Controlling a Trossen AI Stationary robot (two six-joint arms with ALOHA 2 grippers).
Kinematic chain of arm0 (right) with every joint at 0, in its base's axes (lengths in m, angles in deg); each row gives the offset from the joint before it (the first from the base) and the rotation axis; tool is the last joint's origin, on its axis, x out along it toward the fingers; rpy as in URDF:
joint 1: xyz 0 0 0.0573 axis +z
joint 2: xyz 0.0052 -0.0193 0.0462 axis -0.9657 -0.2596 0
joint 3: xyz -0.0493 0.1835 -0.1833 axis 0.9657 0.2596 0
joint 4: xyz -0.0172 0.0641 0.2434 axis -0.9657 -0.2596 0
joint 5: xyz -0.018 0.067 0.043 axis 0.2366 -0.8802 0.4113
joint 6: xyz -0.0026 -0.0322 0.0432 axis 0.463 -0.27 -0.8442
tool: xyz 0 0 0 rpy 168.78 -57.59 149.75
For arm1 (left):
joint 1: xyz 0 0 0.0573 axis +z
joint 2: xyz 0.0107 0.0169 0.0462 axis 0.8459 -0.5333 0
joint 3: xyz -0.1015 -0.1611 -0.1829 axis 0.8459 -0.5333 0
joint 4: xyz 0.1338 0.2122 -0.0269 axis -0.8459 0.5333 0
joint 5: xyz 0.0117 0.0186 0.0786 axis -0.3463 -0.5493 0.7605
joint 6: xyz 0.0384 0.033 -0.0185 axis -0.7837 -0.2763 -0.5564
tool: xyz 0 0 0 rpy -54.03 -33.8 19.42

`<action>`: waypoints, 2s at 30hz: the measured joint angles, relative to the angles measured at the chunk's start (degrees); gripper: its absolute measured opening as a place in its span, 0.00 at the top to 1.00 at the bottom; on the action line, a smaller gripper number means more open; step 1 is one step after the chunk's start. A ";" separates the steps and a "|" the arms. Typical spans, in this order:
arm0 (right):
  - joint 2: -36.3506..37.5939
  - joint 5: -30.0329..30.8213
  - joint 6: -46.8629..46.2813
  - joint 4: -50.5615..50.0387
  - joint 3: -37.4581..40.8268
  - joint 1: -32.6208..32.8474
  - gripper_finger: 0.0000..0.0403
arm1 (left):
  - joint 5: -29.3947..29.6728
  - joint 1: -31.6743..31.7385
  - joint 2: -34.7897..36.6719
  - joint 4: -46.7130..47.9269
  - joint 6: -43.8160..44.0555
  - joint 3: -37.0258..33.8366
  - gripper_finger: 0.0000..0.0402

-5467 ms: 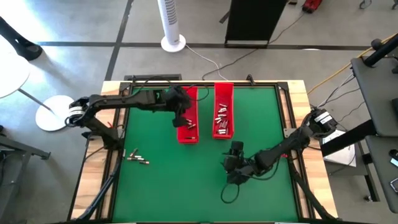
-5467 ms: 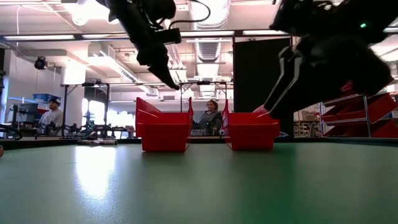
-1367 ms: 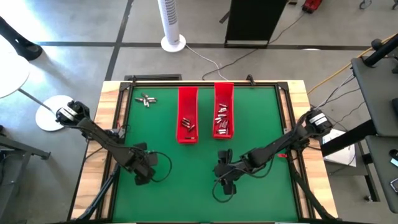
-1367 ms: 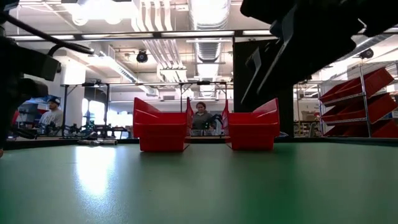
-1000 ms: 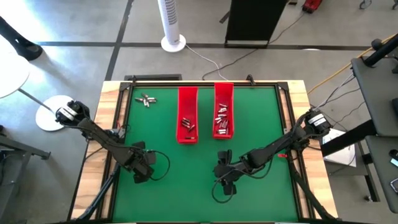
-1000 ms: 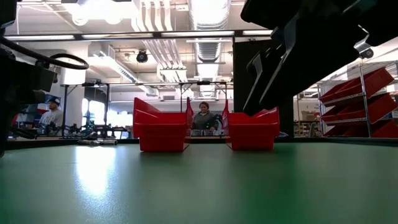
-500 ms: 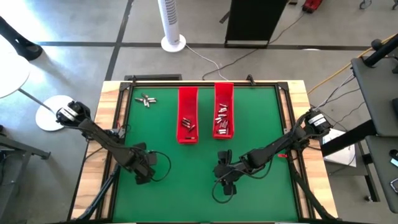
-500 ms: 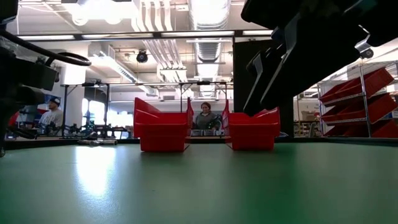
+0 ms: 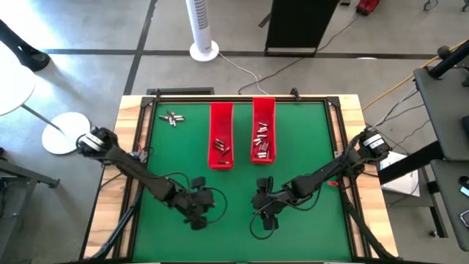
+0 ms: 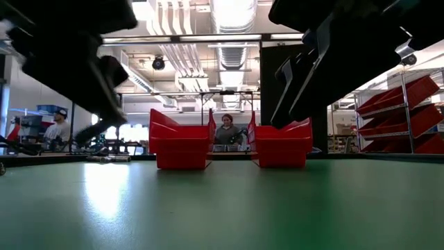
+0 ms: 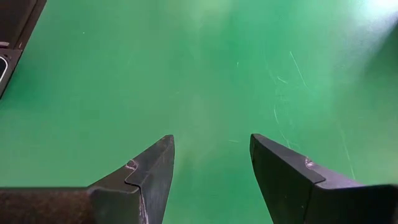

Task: Sort batteries
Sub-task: Put the black battery into the left red bin

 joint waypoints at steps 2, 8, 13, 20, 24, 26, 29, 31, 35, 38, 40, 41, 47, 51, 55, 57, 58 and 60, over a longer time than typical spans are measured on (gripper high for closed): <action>0.00 0.00 0.01 -0.06 0.01 0.00 0.50 | 0.95 0.64 -3.14 -5.59 -1.44 0.48 0.94; 0.00 0.00 0.06 -0.11 0.02 0.00 0.50 | 1.23 2.48 -14.29 -8.58 -2.62 5.11 0.93; 0.00 0.00 0.07 -0.24 0.02 0.00 0.50 | 0.48 2.93 -19.68 -9.17 -7.25 9.59 0.90; 0.02 0.00 0.09 -0.33 0.02 0.00 0.50 | 1.75 2.71 -19.55 -11.12 -7.51 8.08 0.76; 0.02 0.00 0.09 -0.33 0.02 0.00 0.50 | 1.85 2.49 -19.18 -17.11 -7.25 4.87 0.72; 0.02 0.00 0.11 -0.33 0.02 0.00 0.50 | 1.94 2.39 -19.14 -21.29 -6.40 2.69 0.72; 0.02 0.00 0.11 -0.34 0.02 0.00 0.50 | 1.97 2.11 -19.09 -26.32 -5.56 -0.52 0.73; 0.02 0.00 0.11 -0.33 0.02 0.00 0.50 | 1.96 1.83 -19.09 -28.68 -4.73 -2.41 0.75; 0.02 0.46 0.36 -0.31 0.02 0.00 0.50 | 2.15 1.30 -19.07 -31.93 -3.73 -5.63 0.79; 0.02 0.52 0.54 -0.26 0.02 -0.14 0.50 | 2.80 1.19 -19.13 -32.23 -3.45 -6.45 0.84; 0.02 0.55 0.55 -0.26 0.02 -0.20 0.50 | 3.58 1.17 -19.16 -32.21 -3.39 -6.52 0.89; 0.02 0.55 0.53 -0.24 0.02 -0.22 0.50 | 3.97 1.30 -19.16 -32.21 -3.39 -6.50 0.92; 0.02 0.54 0.55 -0.24 0.04 -0.24 0.50 | 5.08 2.06 -16.37 -29.30 -7.93 -4.46 0.93; 0.02 0.52 0.57 -0.21 0.07 -0.24 0.50 | 5.62 3.68 -10.25 -22.00 -13.63 -2.17 0.93; 0.02 0.55 1.12 0.33 0.32 -0.24 0.50 | 6.46 7.46 -2.17 -11.10 -18.95 0.74 0.93; 0.02 0.60 1.66 0.95 0.52 -0.26 0.50 | 6.61 10.44 1.34 -6.87 -22.32 1.91 0.93; 0.02 0.61 1.76 1.58 0.65 -0.26 0.50 | 6.54 12.26 2.97 -5.24 -24.07 2.92 0.93; 0.02 0.63 1.92 2.54 0.82 -0.26 0.50 | 5.08 16.16 5.73 -1.83 -27.79 5.06 0.93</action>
